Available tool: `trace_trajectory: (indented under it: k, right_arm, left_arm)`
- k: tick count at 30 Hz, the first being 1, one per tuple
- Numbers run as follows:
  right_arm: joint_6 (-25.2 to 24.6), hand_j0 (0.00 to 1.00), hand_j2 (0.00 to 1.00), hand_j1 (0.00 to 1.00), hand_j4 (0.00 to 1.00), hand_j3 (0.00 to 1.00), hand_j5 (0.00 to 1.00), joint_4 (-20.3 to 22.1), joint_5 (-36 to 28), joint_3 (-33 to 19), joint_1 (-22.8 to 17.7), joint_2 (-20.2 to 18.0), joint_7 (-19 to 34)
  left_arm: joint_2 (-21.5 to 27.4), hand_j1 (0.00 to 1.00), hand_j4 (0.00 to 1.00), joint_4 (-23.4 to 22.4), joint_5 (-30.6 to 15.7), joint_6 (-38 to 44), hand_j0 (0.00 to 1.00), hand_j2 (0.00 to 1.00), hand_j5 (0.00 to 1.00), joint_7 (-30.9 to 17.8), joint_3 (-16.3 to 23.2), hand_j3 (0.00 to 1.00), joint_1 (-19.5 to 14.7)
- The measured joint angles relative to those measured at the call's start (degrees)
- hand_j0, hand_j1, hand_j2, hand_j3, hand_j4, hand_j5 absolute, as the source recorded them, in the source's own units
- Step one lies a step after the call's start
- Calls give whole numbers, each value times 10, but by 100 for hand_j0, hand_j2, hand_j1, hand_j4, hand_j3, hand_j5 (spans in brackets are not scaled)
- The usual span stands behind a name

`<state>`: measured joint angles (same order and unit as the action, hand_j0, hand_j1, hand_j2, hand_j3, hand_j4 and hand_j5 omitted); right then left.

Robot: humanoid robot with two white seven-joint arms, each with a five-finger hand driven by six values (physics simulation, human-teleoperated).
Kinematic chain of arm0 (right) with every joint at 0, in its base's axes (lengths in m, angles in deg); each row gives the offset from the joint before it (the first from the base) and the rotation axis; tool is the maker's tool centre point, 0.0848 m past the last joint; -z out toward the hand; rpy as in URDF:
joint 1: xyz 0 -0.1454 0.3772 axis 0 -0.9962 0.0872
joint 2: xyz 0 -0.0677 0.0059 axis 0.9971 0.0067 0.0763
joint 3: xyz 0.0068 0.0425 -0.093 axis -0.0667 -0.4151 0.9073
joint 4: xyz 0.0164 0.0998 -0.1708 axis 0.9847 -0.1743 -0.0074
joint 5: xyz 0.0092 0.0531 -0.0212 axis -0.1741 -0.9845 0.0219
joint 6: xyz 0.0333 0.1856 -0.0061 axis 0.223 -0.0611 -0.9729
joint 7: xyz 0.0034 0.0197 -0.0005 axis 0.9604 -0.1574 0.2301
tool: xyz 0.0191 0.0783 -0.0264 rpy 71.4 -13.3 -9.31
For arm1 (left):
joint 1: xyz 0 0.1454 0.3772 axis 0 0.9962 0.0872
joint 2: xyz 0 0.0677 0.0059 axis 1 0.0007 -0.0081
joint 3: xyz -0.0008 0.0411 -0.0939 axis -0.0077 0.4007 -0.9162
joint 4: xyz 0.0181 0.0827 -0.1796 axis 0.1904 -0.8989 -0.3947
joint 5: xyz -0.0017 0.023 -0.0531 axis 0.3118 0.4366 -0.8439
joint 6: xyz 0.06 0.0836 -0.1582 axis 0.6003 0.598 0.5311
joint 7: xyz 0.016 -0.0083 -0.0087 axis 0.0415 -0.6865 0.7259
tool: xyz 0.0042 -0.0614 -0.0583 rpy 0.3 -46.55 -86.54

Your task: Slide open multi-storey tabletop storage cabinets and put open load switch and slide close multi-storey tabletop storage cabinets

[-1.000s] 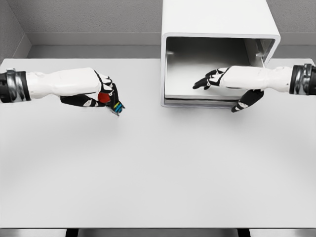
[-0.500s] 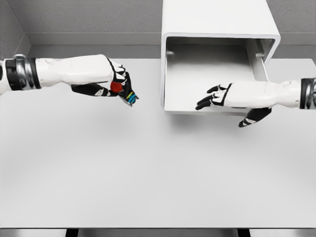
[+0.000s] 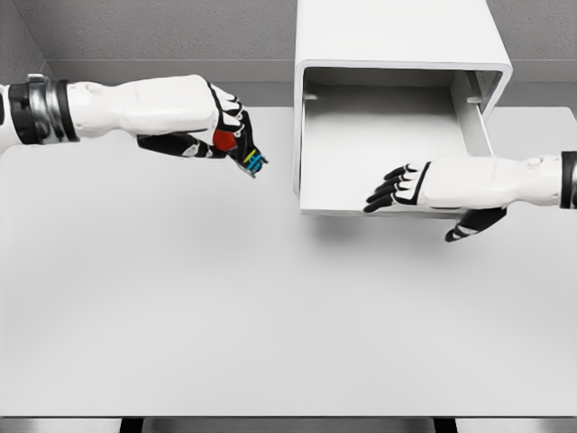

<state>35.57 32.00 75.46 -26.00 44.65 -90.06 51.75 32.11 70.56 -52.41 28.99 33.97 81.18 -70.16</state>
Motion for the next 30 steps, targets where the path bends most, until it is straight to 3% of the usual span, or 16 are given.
trace_trajectory:
  k: [15,30]
  right_arm:
    - [0,100,100,100,100,100,100,-17,-37,-23,-10,-36,-9]
    - [0,100,100,100,100,100,100,2,-33,-22,-16,-46,-13]
  left_arm:
    - [1,43,43,21,-23,0,43,43,43,0,2,43,-49]
    - [-91,43,43,-42,-16,0,43,43,43,-8,10,43,-65]
